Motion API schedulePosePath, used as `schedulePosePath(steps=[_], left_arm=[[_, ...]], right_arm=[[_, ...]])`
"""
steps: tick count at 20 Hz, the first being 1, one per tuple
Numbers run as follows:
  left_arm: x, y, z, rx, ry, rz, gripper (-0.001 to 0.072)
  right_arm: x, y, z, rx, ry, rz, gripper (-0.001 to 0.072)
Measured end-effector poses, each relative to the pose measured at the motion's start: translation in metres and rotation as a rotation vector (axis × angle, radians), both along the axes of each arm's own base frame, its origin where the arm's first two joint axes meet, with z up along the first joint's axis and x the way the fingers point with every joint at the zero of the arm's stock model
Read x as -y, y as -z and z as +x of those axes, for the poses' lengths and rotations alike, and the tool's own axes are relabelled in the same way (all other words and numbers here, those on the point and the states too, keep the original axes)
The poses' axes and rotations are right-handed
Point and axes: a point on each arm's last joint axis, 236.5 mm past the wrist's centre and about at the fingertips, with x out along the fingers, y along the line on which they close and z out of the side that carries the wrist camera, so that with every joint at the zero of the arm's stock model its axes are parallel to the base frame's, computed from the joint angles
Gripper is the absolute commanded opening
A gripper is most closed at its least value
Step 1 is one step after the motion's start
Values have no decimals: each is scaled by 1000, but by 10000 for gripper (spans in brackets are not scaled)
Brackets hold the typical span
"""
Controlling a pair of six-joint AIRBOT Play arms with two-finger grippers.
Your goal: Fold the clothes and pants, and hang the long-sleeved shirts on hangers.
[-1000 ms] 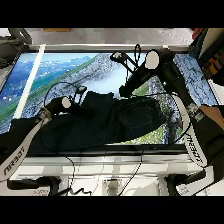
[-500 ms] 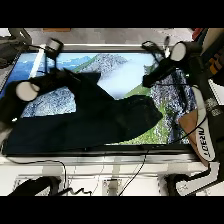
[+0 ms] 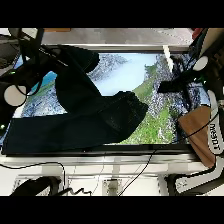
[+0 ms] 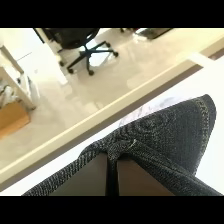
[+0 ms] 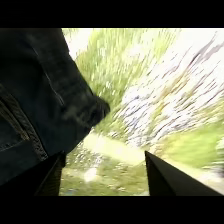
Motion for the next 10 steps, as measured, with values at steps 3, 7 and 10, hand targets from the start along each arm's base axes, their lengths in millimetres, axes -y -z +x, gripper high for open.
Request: schedulePosePath(steps=[3, 7, 10], left_arm=[[2, 18, 12, -27, -4, 23, 22], [4, 35, 22, -54, -5, 41, 22], [5, 42, 26, -65, -6, 48, 22]], right_arm=[[-10, 52, -13, -73, 112, 87, 407], [-25, 90, -13, -118, 327, 204, 471], [-42, 109, -11, -161, 412, 278, 474]])
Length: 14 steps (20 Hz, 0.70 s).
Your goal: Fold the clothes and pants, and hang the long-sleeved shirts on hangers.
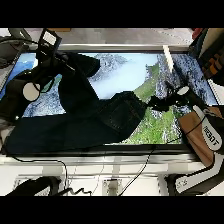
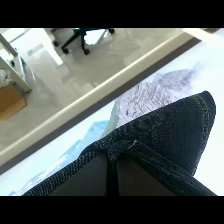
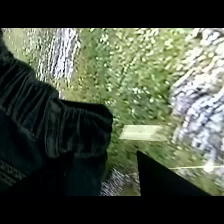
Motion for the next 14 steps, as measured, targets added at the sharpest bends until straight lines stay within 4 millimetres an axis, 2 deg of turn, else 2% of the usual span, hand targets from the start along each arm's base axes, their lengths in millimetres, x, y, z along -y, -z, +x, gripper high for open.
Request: schedulePosePath(steps=[1, 2, 3, 5, 8, 10, 12, 14], left_arm=[[0, 1, 1, -2, 0, 1, 22], [0, 2, 1, -4, 0, 1, 22], [0, 3, 1, -5, 0, 2, 22], [0, 4, 2, -7, -1, 2, 22], [-3, 9, 6, -16, -9, 5, 20], [-12, 13, 11, -23, -28, 7, 19], [-28, 11, 17, -13, -66, -14, 18], [-50, 2, 24, 13, -121, -71, 18]], right_arm=[[-7, 5, 1, -10, 17, 20, 472], [-14, 9, 2, -13, 25, 35, 440], [-22, 11, 5, -9, 30, 50, 343], [-33, 15, 11, 31, 7, 45, 37], [-46, 4, 26, 107, -31, 43, 37], [-44, -13, 38, 166, -48, 29, 36], [-32, -36, 45, 226, -53, -6, 36], [-11, -64, 47, 286, -52, -66, 36]])
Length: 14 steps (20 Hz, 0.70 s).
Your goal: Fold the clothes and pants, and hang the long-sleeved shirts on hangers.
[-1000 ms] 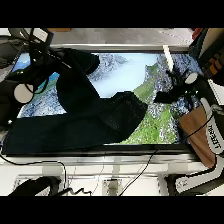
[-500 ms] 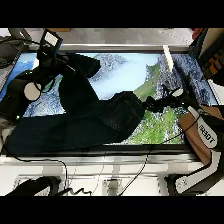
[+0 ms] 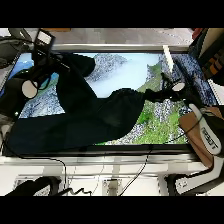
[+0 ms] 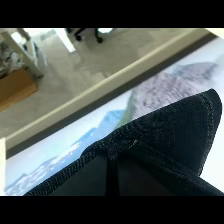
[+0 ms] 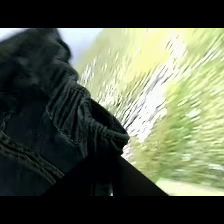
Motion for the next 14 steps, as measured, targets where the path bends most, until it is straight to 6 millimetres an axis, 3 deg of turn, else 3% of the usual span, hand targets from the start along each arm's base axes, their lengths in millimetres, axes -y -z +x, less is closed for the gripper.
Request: schedulePosePath(steps=[3, 6, 10, 14], left_arm=[[-26, -9, 6, 32, -61, -51, 17], [-38, -13, 10, 48, -90, -81, 19], [-42, 3, 19, 19, -102, -93, 19], [-42, 35, 33, -43, -109, -87, 19]], right_arm=[[32, -38, -18, 62, 16, -95, 36], [45, -60, -57, 88, 30, -146, 36], [46, -62, -120, 85, 35, -178, 36], [52, -53, -181, 58, 67, -227, 36]])
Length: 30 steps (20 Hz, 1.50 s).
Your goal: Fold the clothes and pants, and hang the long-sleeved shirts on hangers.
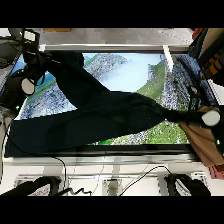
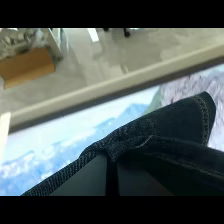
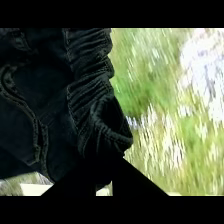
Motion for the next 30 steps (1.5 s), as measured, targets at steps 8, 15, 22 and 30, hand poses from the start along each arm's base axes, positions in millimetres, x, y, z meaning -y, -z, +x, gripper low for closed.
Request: schedulePosePath(steps=[8, 15, 22, 30], left_arm=[[-12, 16, 17, 13, -29, -3, 18], [-54, 118, 7, -336, -99, 46, 17], [-126, 111, 0, -329, -293, -96, 19], [-115, 34, 20, -29, -253, -122, 20]], right_arm=[[25, 37, -88, -109, 62, -137, 36], [33, 49, -106, -155, 72, -176, 36], [48, 60, -116, -195, 71, -249, 37], [58, 65, -120, -211, 89, -285, 37]])
